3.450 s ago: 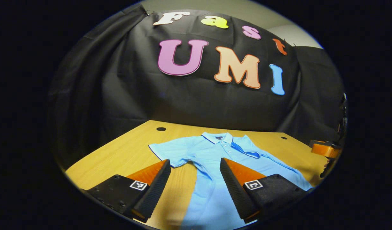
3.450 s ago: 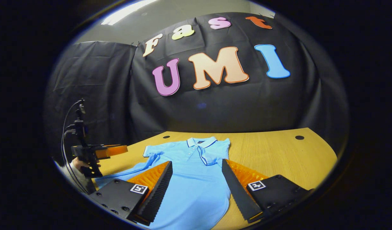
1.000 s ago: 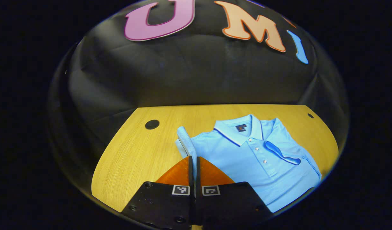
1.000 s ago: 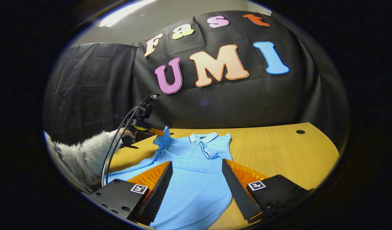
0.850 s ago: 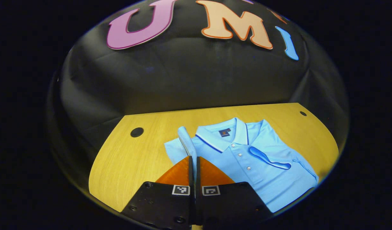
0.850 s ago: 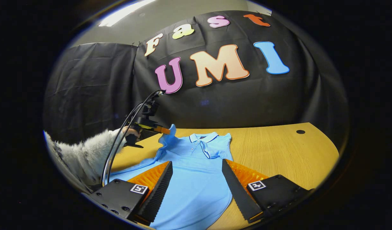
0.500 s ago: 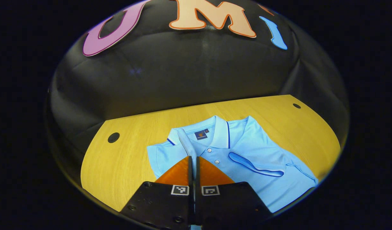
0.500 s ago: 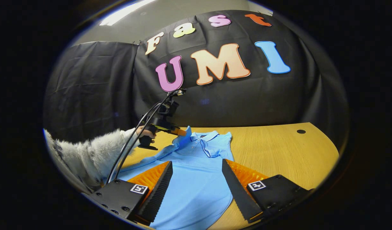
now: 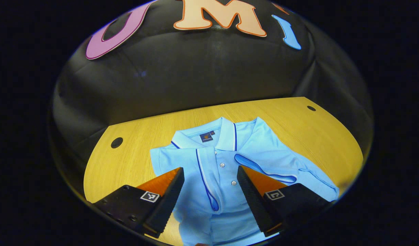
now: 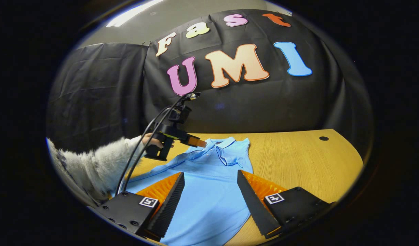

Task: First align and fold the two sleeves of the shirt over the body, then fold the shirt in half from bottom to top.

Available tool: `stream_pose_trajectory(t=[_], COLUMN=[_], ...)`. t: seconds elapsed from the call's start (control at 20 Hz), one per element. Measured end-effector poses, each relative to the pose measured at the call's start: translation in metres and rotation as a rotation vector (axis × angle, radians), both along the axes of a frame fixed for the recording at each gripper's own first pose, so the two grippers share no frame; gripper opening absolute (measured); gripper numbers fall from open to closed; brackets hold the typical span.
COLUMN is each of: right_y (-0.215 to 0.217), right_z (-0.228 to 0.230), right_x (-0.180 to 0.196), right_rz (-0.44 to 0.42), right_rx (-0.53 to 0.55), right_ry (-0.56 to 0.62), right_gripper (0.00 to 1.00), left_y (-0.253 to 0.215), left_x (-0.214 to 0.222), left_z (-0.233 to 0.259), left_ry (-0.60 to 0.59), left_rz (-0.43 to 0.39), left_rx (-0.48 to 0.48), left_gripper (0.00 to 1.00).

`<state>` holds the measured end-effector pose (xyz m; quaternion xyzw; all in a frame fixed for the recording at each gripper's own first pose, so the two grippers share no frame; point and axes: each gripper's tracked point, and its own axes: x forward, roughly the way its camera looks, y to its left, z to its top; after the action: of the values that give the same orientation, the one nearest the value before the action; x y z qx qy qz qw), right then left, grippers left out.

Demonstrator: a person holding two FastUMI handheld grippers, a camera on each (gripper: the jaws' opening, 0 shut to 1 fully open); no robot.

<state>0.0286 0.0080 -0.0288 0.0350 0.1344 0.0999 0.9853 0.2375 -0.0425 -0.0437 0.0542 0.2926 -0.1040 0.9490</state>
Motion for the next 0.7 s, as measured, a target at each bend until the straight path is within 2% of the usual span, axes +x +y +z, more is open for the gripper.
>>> stream_pose_trajectory(t=[0.3,0.7], right_y=[0.009,0.019], right_z=[-0.012,-0.023], right_x=[-0.009,-0.067], right_rz=[0.001,0.010], right_rx=[-0.025,-0.075], right_ry=[0.041,0.070], right_gripper=[0.97,0.97], left_y=[0.019,0.046], left_x=[-0.115,-0.275], left_z=[0.009,0.002], left_ry=[0.051,0.020], left_rz=[-0.024,-0.006], left_rx=[-0.029,-0.021], left_gripper=[0.96,0.95])
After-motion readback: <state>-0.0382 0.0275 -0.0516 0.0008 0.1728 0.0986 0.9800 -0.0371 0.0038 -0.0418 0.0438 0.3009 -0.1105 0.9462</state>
